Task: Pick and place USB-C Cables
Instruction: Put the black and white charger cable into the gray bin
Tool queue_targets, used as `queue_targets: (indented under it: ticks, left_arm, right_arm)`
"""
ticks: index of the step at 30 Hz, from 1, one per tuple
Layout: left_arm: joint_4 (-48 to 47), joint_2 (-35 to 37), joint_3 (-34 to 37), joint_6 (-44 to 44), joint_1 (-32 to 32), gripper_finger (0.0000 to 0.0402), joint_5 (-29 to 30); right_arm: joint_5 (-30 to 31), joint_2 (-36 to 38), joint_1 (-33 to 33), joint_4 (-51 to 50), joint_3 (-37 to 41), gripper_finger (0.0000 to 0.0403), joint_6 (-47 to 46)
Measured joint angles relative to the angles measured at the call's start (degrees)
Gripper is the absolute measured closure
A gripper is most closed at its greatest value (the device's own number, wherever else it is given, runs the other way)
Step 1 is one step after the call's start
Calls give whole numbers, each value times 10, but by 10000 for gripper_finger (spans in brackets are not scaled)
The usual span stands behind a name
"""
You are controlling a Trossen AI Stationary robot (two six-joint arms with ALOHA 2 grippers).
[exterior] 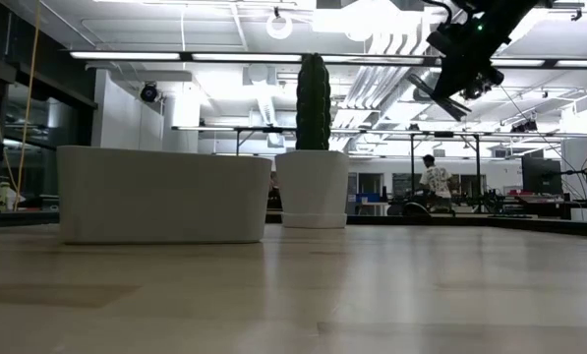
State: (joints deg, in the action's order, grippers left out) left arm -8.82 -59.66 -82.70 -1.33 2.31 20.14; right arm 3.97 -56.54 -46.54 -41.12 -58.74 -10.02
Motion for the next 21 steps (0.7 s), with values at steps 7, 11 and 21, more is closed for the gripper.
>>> queue_targets:
  ticks: [7, 11, 21]
  left_arm:
    - [0, 0, 0, 0, 0, 165, 0]
    - [0, 0, 0, 0, 0, 165, 0]
    - [0, 0, 0, 0, 0, 165, 0]
  right_arm:
    - [-41, -1, 0, 18, 0, 393, 0]
    - [-119, 6, 1, 45, 0, 393, -3]
    - [-186, 63, 101, 98, 0, 393, -21]
